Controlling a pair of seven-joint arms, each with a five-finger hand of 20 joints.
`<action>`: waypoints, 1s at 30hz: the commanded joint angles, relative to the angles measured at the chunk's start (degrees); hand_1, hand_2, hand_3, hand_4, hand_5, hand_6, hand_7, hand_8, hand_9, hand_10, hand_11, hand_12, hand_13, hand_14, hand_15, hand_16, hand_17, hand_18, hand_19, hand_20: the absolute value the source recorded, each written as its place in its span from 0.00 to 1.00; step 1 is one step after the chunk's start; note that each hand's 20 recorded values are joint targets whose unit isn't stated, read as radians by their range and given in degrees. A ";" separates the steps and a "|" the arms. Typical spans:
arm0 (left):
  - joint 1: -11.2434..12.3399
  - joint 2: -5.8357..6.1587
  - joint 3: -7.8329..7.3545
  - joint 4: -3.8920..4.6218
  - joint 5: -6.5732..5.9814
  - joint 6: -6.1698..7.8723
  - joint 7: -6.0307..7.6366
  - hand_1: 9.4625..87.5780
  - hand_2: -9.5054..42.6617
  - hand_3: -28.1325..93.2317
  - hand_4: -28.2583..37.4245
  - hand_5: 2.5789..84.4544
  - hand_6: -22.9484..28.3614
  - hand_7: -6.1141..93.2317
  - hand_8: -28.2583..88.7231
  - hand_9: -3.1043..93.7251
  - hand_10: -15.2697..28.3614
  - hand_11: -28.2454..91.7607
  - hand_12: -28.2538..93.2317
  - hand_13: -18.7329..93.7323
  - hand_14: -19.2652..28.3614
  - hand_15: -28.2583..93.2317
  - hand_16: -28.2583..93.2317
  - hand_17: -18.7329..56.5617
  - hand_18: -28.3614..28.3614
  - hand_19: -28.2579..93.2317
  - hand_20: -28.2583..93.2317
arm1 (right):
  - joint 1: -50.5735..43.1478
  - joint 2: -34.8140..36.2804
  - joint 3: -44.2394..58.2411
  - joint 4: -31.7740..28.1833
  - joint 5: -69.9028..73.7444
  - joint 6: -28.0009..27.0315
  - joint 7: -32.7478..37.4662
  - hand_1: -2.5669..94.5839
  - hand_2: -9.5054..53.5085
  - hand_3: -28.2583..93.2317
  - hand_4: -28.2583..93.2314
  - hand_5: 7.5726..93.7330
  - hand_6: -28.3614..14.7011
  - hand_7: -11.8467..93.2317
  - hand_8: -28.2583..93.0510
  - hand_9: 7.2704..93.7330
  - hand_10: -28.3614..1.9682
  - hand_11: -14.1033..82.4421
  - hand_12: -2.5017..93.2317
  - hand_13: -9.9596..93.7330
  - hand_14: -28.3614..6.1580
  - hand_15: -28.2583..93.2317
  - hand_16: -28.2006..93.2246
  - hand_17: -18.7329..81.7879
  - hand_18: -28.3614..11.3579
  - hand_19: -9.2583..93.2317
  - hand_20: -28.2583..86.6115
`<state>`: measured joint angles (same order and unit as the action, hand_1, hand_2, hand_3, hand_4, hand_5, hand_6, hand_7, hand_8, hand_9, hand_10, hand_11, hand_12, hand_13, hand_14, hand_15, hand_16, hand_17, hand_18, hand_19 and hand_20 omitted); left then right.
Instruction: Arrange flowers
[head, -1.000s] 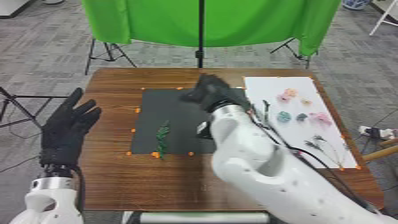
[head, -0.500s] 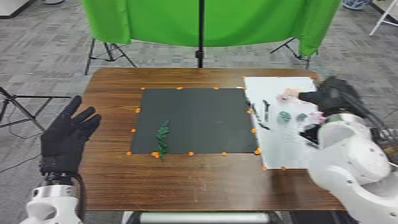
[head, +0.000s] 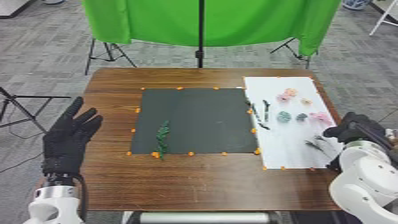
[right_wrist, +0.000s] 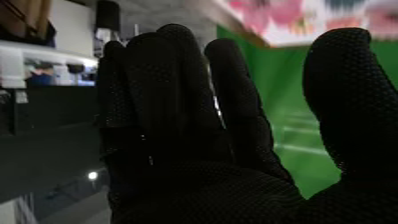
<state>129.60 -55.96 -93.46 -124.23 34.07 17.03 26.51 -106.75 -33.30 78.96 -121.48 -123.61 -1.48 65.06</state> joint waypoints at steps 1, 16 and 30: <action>0.08 -1.10 -0.34 0.48 0.61 -0.74 -1.23 0.17 0.29 0.91 0.01 0.40 0.59 0.13 0.17 0.37 0.80 0.42 0.32 0.35 0.97 0.69 0.14 0.13 1.00 0.68 0.22 | -2.68 0.62 -0.54 1.78 1.37 -2.28 0.15 0.38 0.00 0.84 0.04 0.63 0.54 0.25 0.14 0.66 0.29 0.50 0.20 0.67 0.31 0.81 0.34 0.48 0.00 0.93 0.24; -0.37 0.13 1.40 1.13 -0.57 -0.11 0.94 0.17 0.29 0.91 0.02 0.40 0.60 0.13 0.17 0.37 0.80 0.43 0.32 0.35 0.97 0.69 0.14 0.13 1.00 0.68 0.22 | 6.20 3.06 -11.62 7.08 -7.33 4.58 0.51 0.58 0.00 0.78 0.00 0.91 0.65 0.31 0.26 0.92 0.56 0.53 0.26 0.85 0.56 0.77 0.38 0.56 0.13 0.98 0.31; 1.22 -0.79 -2.59 0.36 0.51 -1.82 -1.74 0.17 0.29 0.91 0.02 0.40 0.60 0.13 0.18 0.37 0.80 0.43 0.32 0.35 0.98 0.70 0.15 0.15 1.00 0.71 0.23 | 14.06 -0.80 -12.89 -3.84 -9.60 5.43 -3.17 0.60 0.00 0.80 0.00 0.96 0.63 0.28 0.29 0.97 0.57 0.55 0.26 0.88 0.57 0.79 0.41 0.59 0.11 1.00 0.38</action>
<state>129.27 -55.80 -93.64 -123.56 33.64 16.64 26.83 -100.57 -31.00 69.78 -119.89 -132.51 4.52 64.60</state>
